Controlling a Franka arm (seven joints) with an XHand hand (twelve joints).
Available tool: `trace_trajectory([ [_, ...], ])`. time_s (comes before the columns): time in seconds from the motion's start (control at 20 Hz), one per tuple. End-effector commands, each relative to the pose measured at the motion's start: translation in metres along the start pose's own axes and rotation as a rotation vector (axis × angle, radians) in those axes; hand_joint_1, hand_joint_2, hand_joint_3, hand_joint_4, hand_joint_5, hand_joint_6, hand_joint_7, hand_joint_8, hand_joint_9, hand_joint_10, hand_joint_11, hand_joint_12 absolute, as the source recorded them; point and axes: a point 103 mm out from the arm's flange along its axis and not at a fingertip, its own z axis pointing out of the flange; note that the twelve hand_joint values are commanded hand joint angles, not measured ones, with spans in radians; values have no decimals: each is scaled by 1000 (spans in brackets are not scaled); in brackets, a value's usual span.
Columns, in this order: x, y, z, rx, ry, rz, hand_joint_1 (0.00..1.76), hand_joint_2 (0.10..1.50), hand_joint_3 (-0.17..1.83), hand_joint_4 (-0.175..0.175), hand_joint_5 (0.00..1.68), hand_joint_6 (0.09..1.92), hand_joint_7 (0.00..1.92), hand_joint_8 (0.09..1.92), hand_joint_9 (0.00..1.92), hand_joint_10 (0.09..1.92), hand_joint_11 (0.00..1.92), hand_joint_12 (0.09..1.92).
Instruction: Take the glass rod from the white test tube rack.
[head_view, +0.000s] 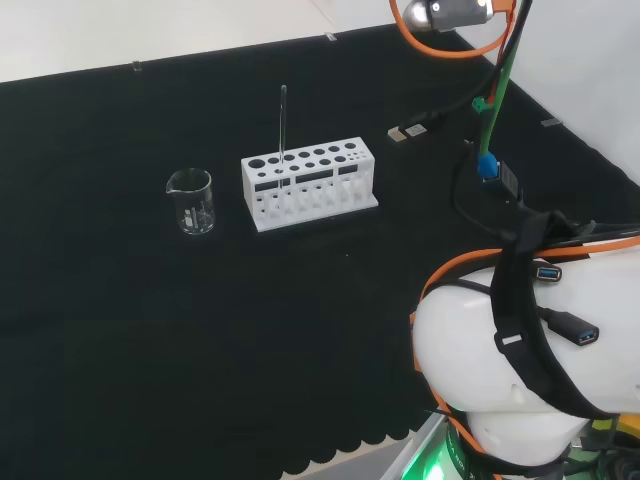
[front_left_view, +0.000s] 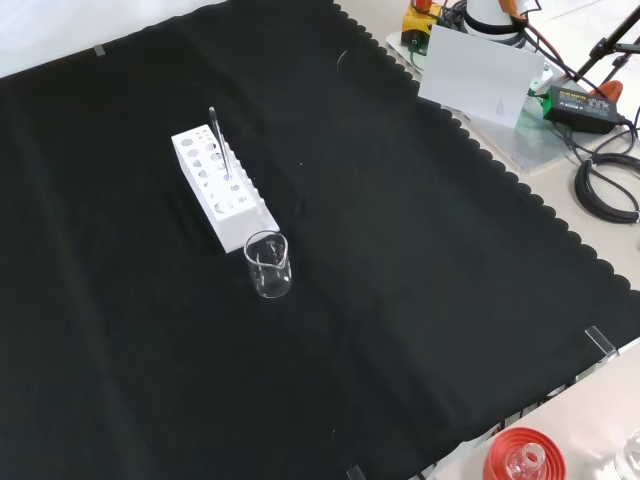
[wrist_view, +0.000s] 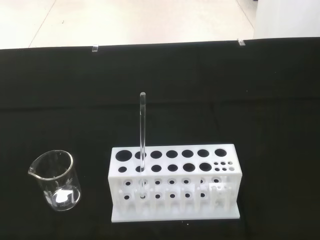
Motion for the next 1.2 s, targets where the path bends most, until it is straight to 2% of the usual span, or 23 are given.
trace_trajectory([
  [0.05, 4, -49, -33, -20, 36, 79, 735, 696, 674, -37, 234, 220, 219, 174, 321, 93, 282, 234],
  [0.1, 5, -52, -35, -21, 38, 87, 666, 742, 588, -21, 136, 117, 106, 87, 156, 87, 136, 135],
  [0.15, 7, -52, -36, -33, 51, 91, 631, 769, 536, -13, 87, 87, 49, 87, 73, 87, 64, 87],
  [0.25, 7, -53, -36, -5, 69, 86, 606, 791, 493, -8, 53, 87, 9, 87, 14, 87, 12, 87],
  [1.05, 8, -52, -36, 3, 68, 94, 587, 809, 465, -7, 46, 87, 0, 87, 4, 87, 0, 87],
  [1.2, 9, -53, -37, -17, 76, 87, 585, 819, 447, -7, 53, 87, 18, 87, 26, 87, 4, 87],
])
